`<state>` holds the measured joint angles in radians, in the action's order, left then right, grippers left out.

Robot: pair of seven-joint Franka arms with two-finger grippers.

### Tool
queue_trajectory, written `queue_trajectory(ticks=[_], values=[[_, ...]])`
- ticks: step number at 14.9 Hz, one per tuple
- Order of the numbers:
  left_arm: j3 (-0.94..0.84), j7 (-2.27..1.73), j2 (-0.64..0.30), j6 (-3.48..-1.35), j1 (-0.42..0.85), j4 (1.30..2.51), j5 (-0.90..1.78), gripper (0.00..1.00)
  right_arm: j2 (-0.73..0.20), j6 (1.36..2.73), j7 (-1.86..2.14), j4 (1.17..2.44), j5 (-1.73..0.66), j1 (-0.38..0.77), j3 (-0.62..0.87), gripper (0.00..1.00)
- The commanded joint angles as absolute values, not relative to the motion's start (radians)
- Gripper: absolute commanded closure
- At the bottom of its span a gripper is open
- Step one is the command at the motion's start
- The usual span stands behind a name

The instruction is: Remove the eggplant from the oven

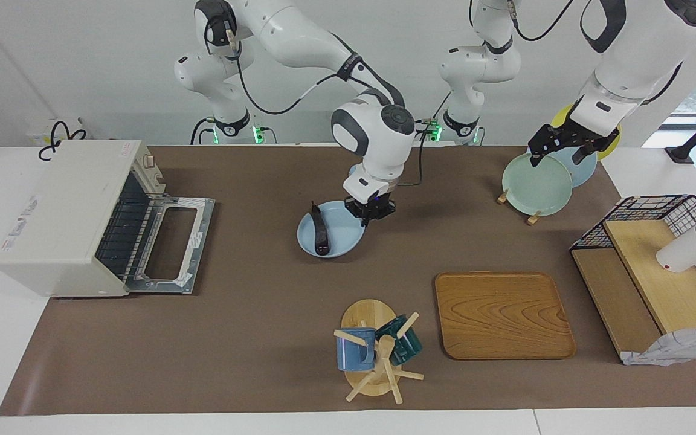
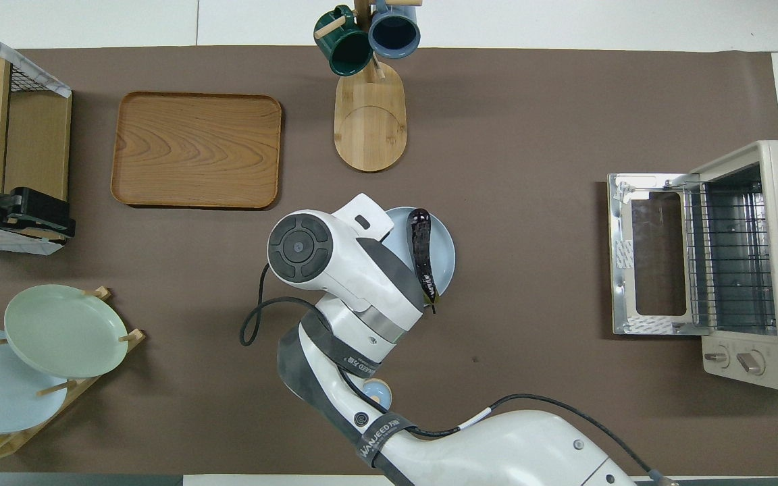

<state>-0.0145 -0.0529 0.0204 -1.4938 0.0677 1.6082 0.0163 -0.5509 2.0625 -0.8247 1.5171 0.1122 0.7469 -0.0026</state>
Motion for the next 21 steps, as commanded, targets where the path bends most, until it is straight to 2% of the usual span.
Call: queue_trajectory(ticks=[1,2,3,4,5,7,8,9,10,13,15,17,21], values=[[-0.025,-0.051,0.028,-1.488,0.051,1.611,0.025,0.00,-0.543,2.146,-0.827,1.552,0.100,0.719,0.009,1.00],[-0.025,-0.051,0.028,-1.486,0.051,1.611,0.023,0.00,-0.543,2.138,-0.824,1.539,0.103,0.716,0.008,0.79],[-0.025,-0.051,0.029,-1.480,0.051,1.611,0.025,0.00,-0.542,2.110,-0.821,1.510,0.115,0.716,0.008,0.67],[-0.023,-0.051,0.029,-1.479,0.051,1.611,0.023,0.00,-0.540,2.059,-0.816,1.467,0.115,0.715,0.008,0.60],[-0.023,-0.051,0.029,-1.479,0.051,1.611,0.025,0.00,-0.528,1.986,-0.807,1.436,0.117,0.710,0.003,0.59],[-0.023,-0.051,0.029,-1.480,0.051,1.611,0.025,0.00,-0.461,1.876,-0.714,1.451,0.117,0.655,0.000,0.60],[-0.023,-0.054,0.029,-1.480,0.051,1.611,0.023,0.00,-0.407,1.840,-0.671,1.497,0.117,0.602,0.002,0.70],[-0.025,-0.054,0.029,-1.482,0.051,1.611,0.025,0.00,-0.350,1.832,-0.610,1.559,0.115,0.539,0.002,0.88],[-0.026,-0.054,0.029,-1.482,0.057,1.611,0.025,0.00,-0.292,1.835,-0.527,1.644,0.114,0.482,0.002,1.00],[-0.034,-0.069,0.043,-1.499,0.102,1.638,0.026,0.00,-0.200,1.873,-0.404,1.846,0.118,0.364,-0.002,1.00],[-0.035,-0.191,0.067,-1.557,0.171,1.696,0.026,0.00,-0.151,1.977,-0.394,2.003,0.150,0.284,-0.002,1.00],[-0.035,-0.347,0.074,-1.629,0.263,1.750,0.028,0.00,-0.115,2.064,-0.390,2.126,0.243,0.273,-0.002,1.00],[-0.037,-0.467,0.025,-1.742,0.412,1.796,0.072,0.00,-0.109,2.164,-0.388,2.223,0.293,0.201,-0.002,1.00]])
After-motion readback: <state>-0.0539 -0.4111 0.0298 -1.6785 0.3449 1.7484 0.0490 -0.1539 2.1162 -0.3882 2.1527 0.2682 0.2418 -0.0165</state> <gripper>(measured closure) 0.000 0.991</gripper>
